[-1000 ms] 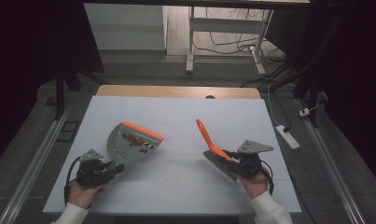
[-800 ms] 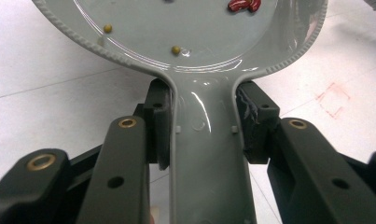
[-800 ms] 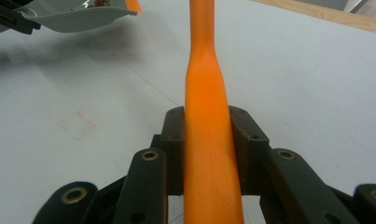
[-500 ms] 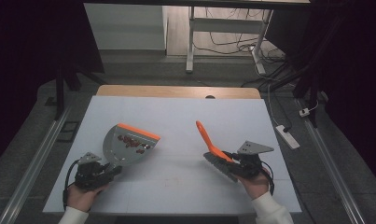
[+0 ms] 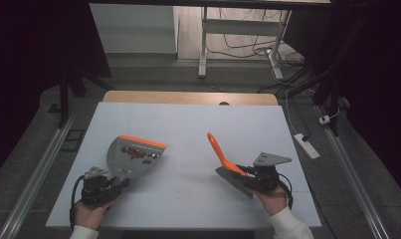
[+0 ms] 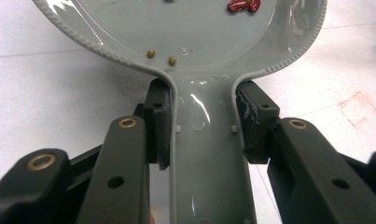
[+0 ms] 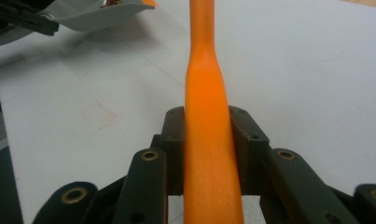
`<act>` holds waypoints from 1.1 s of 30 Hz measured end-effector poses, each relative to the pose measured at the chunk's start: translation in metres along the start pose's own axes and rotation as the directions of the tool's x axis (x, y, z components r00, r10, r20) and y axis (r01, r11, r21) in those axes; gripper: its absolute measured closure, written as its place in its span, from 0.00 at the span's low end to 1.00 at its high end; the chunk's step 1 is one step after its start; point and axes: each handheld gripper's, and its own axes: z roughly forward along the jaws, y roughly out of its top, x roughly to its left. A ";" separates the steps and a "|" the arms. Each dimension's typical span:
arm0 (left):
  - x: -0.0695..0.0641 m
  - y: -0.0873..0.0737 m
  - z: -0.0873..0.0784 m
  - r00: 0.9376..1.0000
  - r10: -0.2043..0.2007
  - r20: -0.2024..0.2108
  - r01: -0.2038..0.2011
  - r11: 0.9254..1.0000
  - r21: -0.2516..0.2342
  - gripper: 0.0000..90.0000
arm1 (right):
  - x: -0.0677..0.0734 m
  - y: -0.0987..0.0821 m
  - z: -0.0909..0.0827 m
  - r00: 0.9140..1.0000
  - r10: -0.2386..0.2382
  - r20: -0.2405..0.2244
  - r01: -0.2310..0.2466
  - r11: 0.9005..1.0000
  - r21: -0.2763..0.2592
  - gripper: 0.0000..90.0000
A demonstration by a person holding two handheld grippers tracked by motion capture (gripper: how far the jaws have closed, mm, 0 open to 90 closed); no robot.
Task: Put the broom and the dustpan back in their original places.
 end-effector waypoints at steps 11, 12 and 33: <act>0.000 -0.003 0.008 0.995 -0.056 -0.079 0.057 0.998 0.003 0.68 | 0.006 -0.003 -0.002 1.000 0.009 -0.006 -0.009 1.000 0.022 0.77; 0.000 -0.003 0.009 0.995 -0.057 -0.085 0.058 0.998 0.004 0.68 | 0.007 -0.003 -0.002 1.000 0.007 -0.008 -0.007 1.000 0.022 0.77; -0.001 -0.002 0.026 0.979 -0.134 -0.153 0.137 0.991 0.008 0.68 | -0.001 -0.014 0.005 0.999 0.038 0.012 -0.039 0.996 0.082 0.77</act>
